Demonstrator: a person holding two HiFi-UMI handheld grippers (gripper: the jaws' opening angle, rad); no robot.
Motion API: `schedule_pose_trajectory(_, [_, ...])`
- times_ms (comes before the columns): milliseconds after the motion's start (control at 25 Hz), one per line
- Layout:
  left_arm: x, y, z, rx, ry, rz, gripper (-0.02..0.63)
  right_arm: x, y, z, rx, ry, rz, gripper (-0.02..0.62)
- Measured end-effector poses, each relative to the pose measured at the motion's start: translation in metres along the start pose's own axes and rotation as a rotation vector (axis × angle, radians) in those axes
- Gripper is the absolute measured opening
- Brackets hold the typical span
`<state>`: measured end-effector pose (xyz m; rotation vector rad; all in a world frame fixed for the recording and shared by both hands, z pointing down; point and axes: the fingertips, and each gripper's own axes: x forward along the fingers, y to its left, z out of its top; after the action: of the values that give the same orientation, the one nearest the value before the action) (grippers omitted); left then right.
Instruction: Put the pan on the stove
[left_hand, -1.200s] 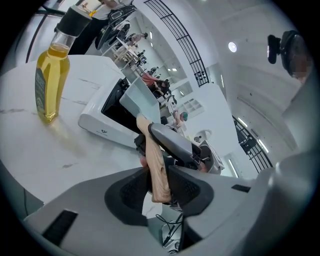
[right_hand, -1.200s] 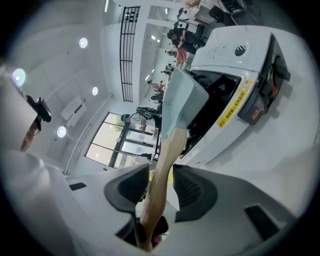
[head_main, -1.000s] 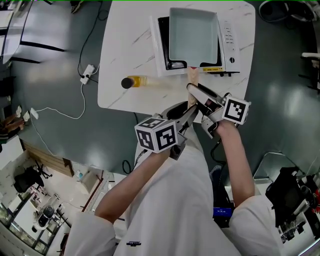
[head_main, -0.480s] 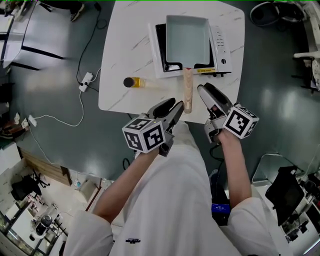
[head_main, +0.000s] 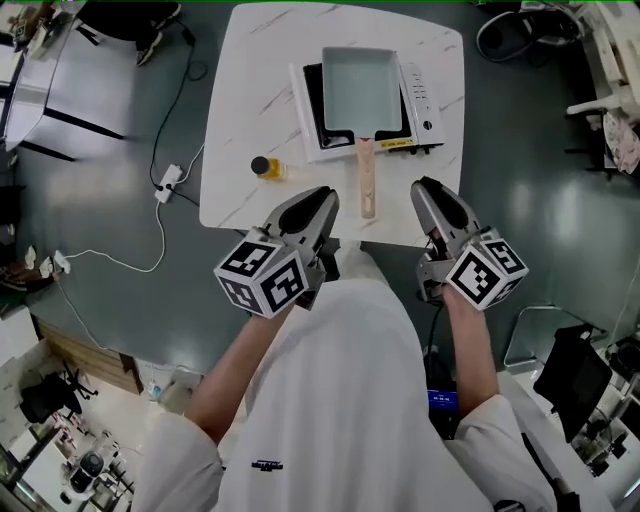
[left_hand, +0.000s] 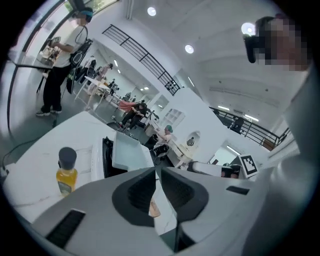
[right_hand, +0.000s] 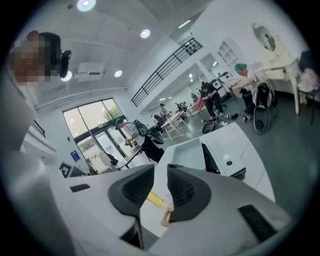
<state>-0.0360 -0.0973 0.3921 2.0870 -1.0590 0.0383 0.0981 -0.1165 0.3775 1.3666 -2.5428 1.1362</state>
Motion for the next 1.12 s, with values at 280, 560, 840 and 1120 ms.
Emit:
schedule_pose_trajectory(280, [-0.026, -0.015, 0.030, 0.189, -0.054, 0.035, 0.000, -0.028, 0.015, 0.009, -0.310, -0.031, -0.099, 0.003])
schedule_pose_trajectory(560, [-0.046, -0.022, 0.045, 0.300, -0.076, 0.053, 0.000, -0.031, 0.037, 0.008, -0.398, -0.064, -0.073, 0.003])
schedule_pose_trajectory(840, [-0.048, -0.021, 0.047, 0.293, -0.077, 0.054, 0.000, -0.031, 0.044, 0.008, -0.390, -0.072, -0.052, 0.003])
schedule_pose_trajectory(1120, [-0.050, -0.022, 0.040, 0.289, -0.064, 0.047, 0.000, -0.031, 0.049, -0.001, -0.391, -0.042, -0.035, 0.004])
